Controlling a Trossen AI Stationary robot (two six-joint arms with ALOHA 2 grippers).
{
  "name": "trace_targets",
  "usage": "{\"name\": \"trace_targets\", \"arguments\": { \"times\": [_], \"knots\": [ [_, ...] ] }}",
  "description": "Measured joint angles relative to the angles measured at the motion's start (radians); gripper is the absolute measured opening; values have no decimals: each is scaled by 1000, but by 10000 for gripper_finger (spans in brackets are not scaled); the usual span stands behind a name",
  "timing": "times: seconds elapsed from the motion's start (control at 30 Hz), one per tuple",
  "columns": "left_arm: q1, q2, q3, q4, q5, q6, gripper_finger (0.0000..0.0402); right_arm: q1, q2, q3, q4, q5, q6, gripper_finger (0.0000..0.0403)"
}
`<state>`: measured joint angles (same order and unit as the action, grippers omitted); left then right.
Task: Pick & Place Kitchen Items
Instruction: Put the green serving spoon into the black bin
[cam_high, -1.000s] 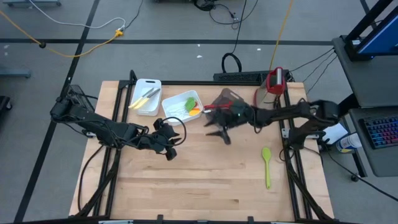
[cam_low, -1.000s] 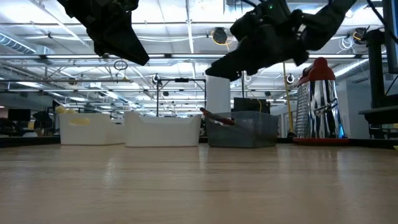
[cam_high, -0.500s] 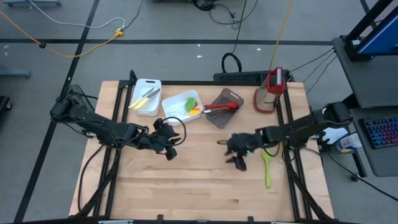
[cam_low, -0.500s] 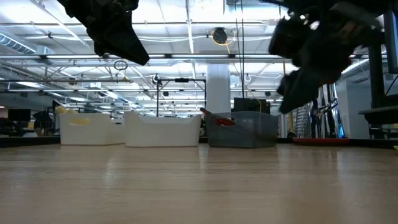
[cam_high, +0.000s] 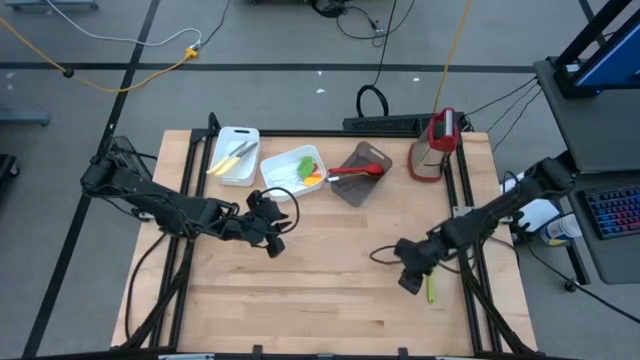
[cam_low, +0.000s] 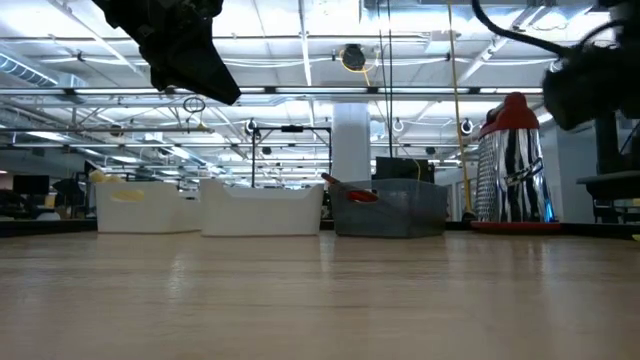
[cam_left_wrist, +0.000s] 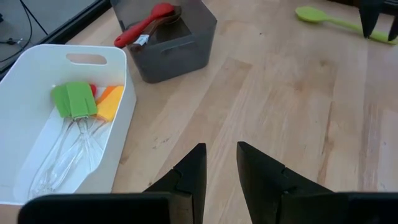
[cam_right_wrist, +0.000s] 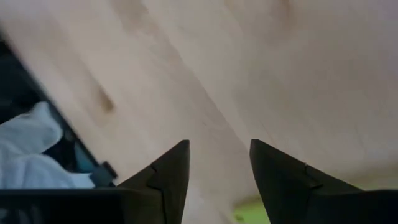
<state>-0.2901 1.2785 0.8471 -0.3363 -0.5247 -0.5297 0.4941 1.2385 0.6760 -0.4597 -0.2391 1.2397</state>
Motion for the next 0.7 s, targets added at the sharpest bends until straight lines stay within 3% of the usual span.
{"name": "trace_targets", "arguments": {
  "times": [0.33,0.53,0.7],
  "knots": [
    [0,0,0,0,0,0,92,131,-1,0,-187,34,369,142],
    [0,0,0,0,-1,0,92,145,-1,-1,-329,79,476,141],
    [0,0,0,0,-1,0,92,145,-1,-63,-318,113,547,141]
  ]
}}
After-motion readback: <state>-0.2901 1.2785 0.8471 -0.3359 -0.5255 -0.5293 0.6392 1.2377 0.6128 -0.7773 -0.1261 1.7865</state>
